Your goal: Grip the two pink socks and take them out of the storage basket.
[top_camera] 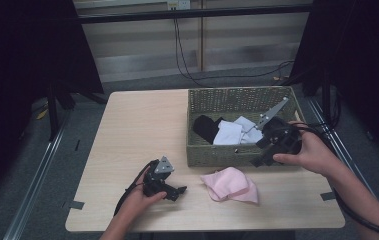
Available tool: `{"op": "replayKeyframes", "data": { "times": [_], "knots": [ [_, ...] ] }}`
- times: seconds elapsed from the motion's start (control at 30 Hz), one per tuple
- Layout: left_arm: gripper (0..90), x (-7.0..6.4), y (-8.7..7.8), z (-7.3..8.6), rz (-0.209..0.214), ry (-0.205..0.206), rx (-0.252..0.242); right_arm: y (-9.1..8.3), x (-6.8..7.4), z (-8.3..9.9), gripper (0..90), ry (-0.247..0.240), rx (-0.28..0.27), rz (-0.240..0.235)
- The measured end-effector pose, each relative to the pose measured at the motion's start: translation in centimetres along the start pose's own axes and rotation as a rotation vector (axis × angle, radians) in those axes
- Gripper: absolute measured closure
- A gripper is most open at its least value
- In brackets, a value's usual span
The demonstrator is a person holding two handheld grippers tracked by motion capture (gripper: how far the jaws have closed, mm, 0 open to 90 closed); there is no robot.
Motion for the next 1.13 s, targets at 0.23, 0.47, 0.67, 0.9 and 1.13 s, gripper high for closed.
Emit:
{"op": "replayKeyframes", "data": {
  "times": [0.23,0.47,0.67,0.9,1.13],
  "knots": [
    [3.5,0.0,0.0,0.0,0.0,0.0,0.001,0.8,0.3,1.4,20.6,0.015,-0.041,-0.02],
    [3.5,0.0,0.0,0.0,0.0,0.0,0.0,1.8,0.3,3.8,19.0,0.047,-0.041,-0.016],
    [3.5,0.0,0.0,0.0,-0.001,0.0,0.002,3.1,0.0,5.7,19.5,0.06,-0.046,0.008],
    [3.5,0.0,0.0,0.0,0.0,0.001,0.001,5.4,0.3,7.5,19.7,0.088,-0.067,-0.018],
    [3.5,0.0,0.0,0.0,-0.001,0.0,0.001,6.6,0.5,8.3,19.6,0.084,-0.055,-0.007]
  ]
}}
Point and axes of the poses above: each handheld gripper's, and its own axes: y roughly forward along the jaws, z roughly out of its underside, x roughly to its left, the point moved 6 cm from there along y, roughly forward along the jaws, and after that the axes turned 7 degrees about -x, right-handed, at the moved point
